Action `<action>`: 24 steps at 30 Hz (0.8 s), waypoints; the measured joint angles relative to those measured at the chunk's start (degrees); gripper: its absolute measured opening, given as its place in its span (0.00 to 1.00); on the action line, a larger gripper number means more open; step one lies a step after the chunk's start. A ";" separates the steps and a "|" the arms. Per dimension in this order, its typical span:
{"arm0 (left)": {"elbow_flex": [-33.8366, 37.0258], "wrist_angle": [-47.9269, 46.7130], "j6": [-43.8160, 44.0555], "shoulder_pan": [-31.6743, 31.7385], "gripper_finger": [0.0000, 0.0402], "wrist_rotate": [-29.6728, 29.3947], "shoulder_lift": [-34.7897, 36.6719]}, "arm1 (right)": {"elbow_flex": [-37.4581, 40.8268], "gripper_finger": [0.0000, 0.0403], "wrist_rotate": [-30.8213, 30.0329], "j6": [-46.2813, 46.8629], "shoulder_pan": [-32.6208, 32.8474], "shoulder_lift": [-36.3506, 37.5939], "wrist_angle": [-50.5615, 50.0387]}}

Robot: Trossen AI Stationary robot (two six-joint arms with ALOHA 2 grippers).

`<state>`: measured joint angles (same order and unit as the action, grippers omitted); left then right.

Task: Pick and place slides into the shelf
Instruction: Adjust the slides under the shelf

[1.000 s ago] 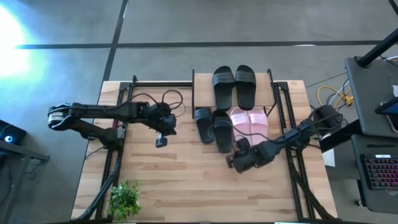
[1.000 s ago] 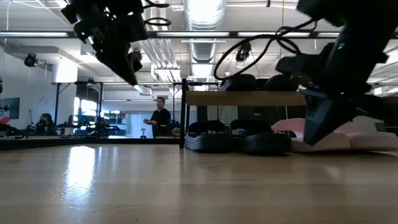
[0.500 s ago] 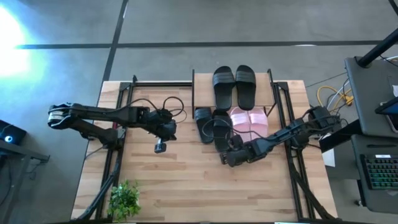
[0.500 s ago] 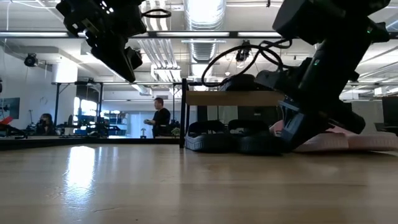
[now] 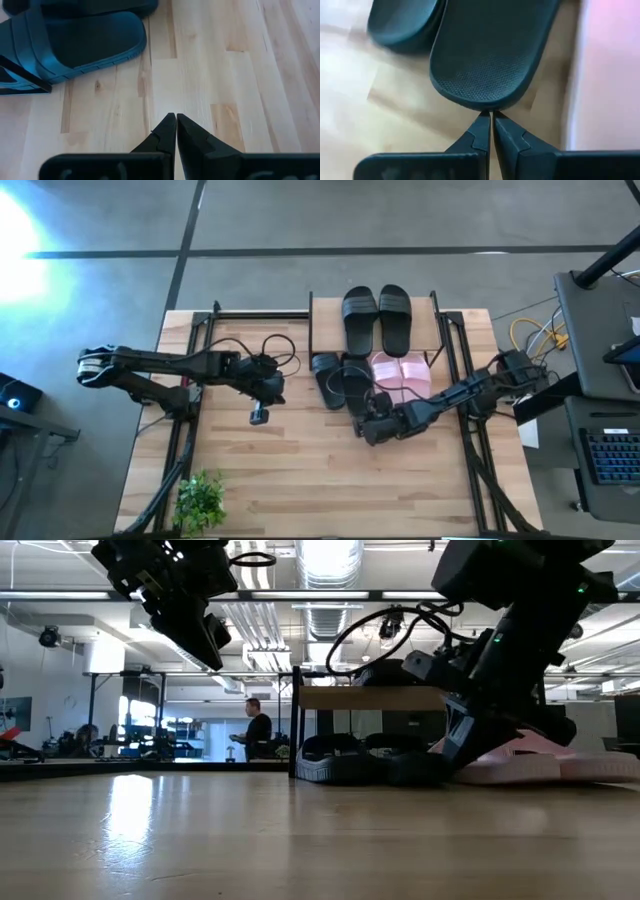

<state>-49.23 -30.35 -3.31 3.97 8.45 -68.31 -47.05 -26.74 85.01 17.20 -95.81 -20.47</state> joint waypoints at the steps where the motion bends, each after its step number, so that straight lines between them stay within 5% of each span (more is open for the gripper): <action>1: 0.00 0.00 0.00 0.00 0.00 0.00 0.00 | 0.00 0.03 -0.78 -0.01 -0.49 0.00 -0.05; 24: 0.00 -0.04 1.49 -0.02 0.00 -1.21 0.00 | -5.25 0.03 4.66 -13.66 -2.13 0.02 4.90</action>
<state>-49.23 -30.39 -1.83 3.95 7.24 -68.31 -52.29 -22.08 71.35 15.07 -95.79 -15.57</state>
